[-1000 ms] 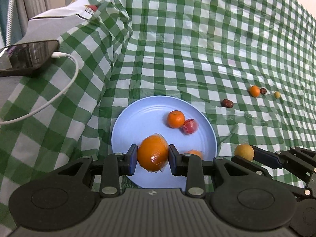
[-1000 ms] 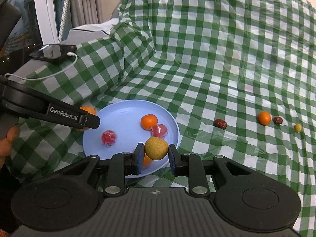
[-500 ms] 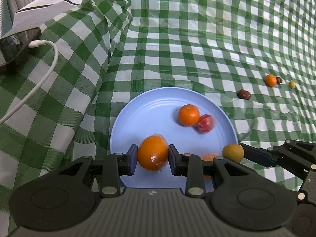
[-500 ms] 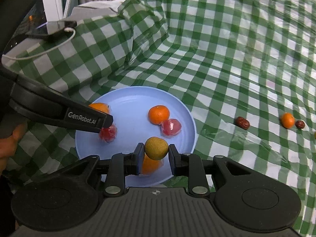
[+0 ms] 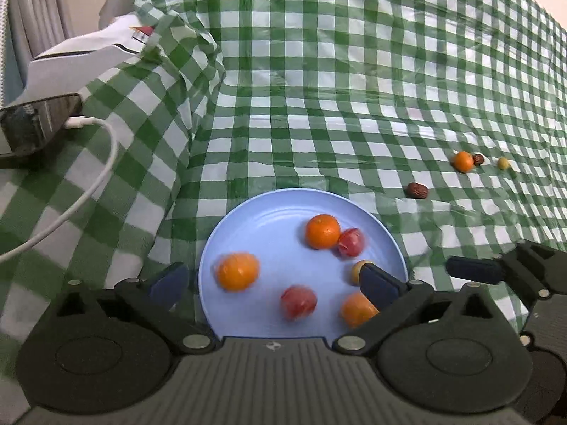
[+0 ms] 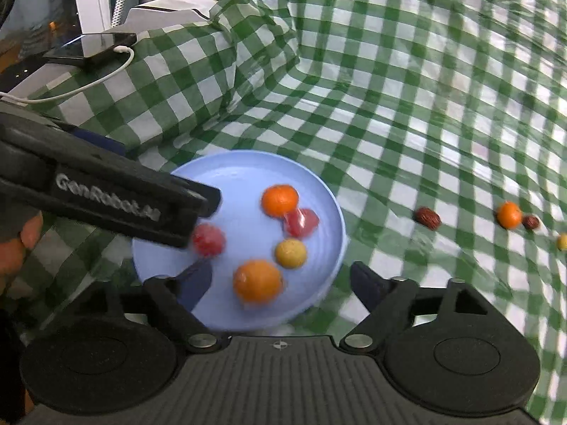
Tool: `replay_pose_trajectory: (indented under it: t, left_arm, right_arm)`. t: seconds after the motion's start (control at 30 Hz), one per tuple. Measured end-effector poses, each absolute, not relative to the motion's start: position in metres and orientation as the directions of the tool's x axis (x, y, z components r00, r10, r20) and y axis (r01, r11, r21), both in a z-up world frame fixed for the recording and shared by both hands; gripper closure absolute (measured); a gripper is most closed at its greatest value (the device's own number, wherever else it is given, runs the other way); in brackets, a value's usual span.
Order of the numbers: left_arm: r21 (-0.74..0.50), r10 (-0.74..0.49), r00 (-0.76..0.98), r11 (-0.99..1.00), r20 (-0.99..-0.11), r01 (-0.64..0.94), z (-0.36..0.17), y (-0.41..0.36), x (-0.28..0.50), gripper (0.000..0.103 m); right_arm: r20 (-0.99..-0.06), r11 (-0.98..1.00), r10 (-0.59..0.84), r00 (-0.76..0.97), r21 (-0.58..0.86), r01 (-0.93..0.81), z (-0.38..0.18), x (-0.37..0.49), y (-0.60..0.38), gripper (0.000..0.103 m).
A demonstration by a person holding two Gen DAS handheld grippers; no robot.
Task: Organize fruits
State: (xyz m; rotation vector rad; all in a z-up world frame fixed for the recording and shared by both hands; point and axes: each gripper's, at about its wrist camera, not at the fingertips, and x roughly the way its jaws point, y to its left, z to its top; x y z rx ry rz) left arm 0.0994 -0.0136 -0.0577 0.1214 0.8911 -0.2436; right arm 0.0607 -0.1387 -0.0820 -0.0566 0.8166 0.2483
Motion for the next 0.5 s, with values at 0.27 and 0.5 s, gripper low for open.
replay_pose_trajectory:
  t: [0.27, 0.5]
  left_arm:
    - [-0.02, -0.155, 0.599, 0.974, -0.785, 0.226, -0.036, 0.002, 0.051, 0.001]
    - [-0.031, -0.158, 0.639, 0.978, -0.753, 0.206, -0.006, 0.013, 0.013, 0.001]
  right_arm:
    - [-0.729, 0.974, 0.21, 0.652, 0.096, -0.206, -0.058, 0.0, -0.145, 0.012]
    - [-0.682, 0.982, 0.184, 0.708, 0.099, -0.161, -0.03, -0.036, -0.149, 0.012]
